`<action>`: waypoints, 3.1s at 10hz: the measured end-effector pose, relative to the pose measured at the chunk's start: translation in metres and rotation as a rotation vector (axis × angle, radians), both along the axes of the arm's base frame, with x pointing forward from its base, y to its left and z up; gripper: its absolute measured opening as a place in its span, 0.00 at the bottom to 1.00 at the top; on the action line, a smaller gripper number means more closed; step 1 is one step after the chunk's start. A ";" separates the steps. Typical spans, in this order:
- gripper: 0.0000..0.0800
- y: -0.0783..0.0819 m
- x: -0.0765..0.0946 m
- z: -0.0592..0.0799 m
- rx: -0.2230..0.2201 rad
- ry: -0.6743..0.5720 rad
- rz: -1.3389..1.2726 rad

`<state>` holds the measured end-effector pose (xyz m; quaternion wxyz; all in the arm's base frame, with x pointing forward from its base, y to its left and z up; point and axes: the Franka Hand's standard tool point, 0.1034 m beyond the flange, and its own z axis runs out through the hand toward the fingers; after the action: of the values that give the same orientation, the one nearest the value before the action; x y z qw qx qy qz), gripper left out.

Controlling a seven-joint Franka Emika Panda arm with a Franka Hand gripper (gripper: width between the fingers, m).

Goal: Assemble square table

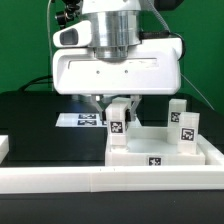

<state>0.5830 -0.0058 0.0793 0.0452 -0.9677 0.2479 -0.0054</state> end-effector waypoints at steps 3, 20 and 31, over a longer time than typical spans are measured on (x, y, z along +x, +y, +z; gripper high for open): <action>0.36 0.017 -0.002 -0.001 0.026 0.039 -0.325; 0.81 0.022 -0.001 -0.003 0.068 0.022 -0.189; 0.50 0.018 0.000 -0.001 -0.034 -0.015 0.651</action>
Offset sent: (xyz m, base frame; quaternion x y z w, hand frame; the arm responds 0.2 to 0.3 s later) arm -0.0020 0.0090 -0.0005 -0.0078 -0.0076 0.2392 0.9709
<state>0.5828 0.0117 0.0780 0.0301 -0.9967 -0.0752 -0.0018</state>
